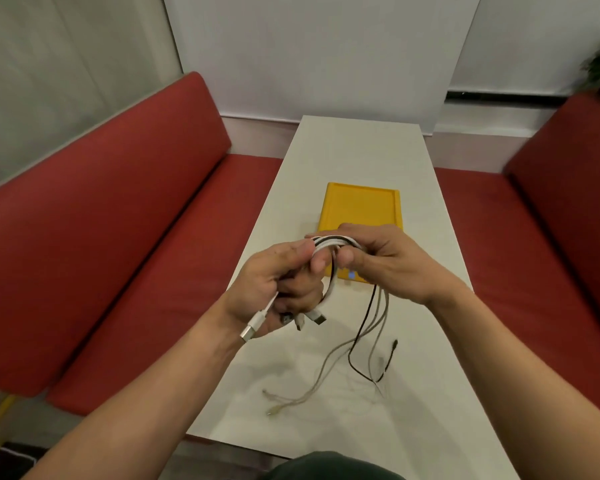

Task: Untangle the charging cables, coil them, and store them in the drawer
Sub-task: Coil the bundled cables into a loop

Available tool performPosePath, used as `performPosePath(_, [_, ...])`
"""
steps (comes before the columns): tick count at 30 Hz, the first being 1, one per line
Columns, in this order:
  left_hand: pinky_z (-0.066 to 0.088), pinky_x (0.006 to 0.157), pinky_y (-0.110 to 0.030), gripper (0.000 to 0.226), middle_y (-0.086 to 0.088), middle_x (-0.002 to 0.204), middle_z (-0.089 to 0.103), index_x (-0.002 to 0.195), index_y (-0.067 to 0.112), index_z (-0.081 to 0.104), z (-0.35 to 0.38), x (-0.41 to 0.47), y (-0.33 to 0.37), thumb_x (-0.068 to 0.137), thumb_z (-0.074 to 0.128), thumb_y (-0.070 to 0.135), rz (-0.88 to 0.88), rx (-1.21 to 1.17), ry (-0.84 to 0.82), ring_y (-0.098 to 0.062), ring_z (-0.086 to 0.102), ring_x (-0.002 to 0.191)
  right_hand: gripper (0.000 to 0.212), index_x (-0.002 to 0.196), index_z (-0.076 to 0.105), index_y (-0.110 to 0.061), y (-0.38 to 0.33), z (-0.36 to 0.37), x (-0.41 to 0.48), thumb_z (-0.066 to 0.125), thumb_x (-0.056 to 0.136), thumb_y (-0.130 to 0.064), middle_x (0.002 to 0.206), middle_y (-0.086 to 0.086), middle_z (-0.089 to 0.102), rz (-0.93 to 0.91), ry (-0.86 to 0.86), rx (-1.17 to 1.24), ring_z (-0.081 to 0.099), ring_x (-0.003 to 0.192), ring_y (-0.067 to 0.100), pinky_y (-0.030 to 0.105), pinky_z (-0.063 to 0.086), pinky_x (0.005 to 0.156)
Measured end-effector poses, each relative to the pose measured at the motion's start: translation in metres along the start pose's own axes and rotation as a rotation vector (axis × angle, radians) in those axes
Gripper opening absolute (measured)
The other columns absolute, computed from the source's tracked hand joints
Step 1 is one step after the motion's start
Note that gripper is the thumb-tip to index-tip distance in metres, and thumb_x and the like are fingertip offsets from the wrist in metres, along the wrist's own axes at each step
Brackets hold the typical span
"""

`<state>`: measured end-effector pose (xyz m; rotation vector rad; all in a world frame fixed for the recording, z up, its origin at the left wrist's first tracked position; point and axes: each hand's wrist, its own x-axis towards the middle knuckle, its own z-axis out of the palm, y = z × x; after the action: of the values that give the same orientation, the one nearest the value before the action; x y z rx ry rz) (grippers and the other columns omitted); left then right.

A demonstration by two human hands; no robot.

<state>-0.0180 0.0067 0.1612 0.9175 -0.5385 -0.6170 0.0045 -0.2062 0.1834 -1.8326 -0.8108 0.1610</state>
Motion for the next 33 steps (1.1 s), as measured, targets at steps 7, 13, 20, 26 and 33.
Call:
performPosePath(7, [0.013, 0.047, -0.028, 0.027, 0.009, 0.053, 0.024, 0.082, 0.018, 0.061, -0.007, 0.012, 0.008, 0.098, 0.058, 0.039, 0.02, -0.034, 0.041, -0.009, 0.02, 0.039, 0.049, 0.147, 0.05, -0.028, -0.016, 0.017, -0.006, 0.038, 0.104, -0.049, 0.112, -0.018, 0.07, 0.207, 0.042, -0.175, 0.065, 0.106, 0.002, 0.021, 0.05, 0.093])
performPosePath(13, [0.014, 0.046, -0.027, 0.032, 0.007, 0.053, 0.018, 0.082, 0.016, 0.053, -0.005, 0.022, 0.002, 0.104, 0.037, 0.032, 0.0, 0.02, 0.22, -0.011, 0.015, 0.04, 0.067, 0.162, 0.009, -0.036, -0.013, 0.041, -0.001, 0.043, 0.105, -0.048, 0.096, -0.01, 0.067, 0.321, 0.296, -0.332, 0.064, 0.078, 0.0, 0.031, 0.048, 0.072])
performPosePath(20, [0.044, 0.052, -0.022, 0.028, 0.007, 0.049, 0.037, 0.09, 0.011, 0.054, -0.002, 0.025, 0.0, 0.103, 0.041, 0.031, 0.05, 0.066, 0.269, -0.008, 0.048, 0.04, 0.014, 0.097, 0.059, -0.035, -0.011, 0.037, 0.007, 0.049, 0.106, -0.035, 0.075, -0.01, 0.064, 0.268, 0.349, -0.237, 0.055, 0.063, 0.002, 0.024, 0.044, 0.061])
performPosePath(26, [0.048, 0.065, -0.031, 0.036, 0.006, 0.05, 0.042, 0.096, 0.01, 0.058, -0.005, 0.027, 0.007, 0.11, 0.034, 0.032, 0.019, 0.147, 0.281, -0.014, 0.065, 0.055, 0.018, 0.105, 0.068, -0.024, -0.014, 0.032, 0.008, 0.051, 0.108, -0.028, 0.078, -0.01, 0.066, 0.29, 0.342, 0.032, 0.059, 0.072, 0.011, 0.031, 0.047, 0.059])
performPosePath(33, [0.039, 0.064, -0.034, 0.034, -0.009, 0.061, 0.024, 0.09, 0.012, 0.057, -0.002, 0.027, 0.014, 0.111, 0.037, 0.031, -0.005, 0.288, 0.412, -0.018, 0.057, 0.058, 0.027, 0.105, 0.065, -0.02, -0.014, 0.029, 0.009, 0.044, 0.111, -0.036, 0.079, 0.001, 0.065, 0.305, 0.309, 0.11, 0.048, 0.061, 0.0, 0.018, 0.035, 0.058])
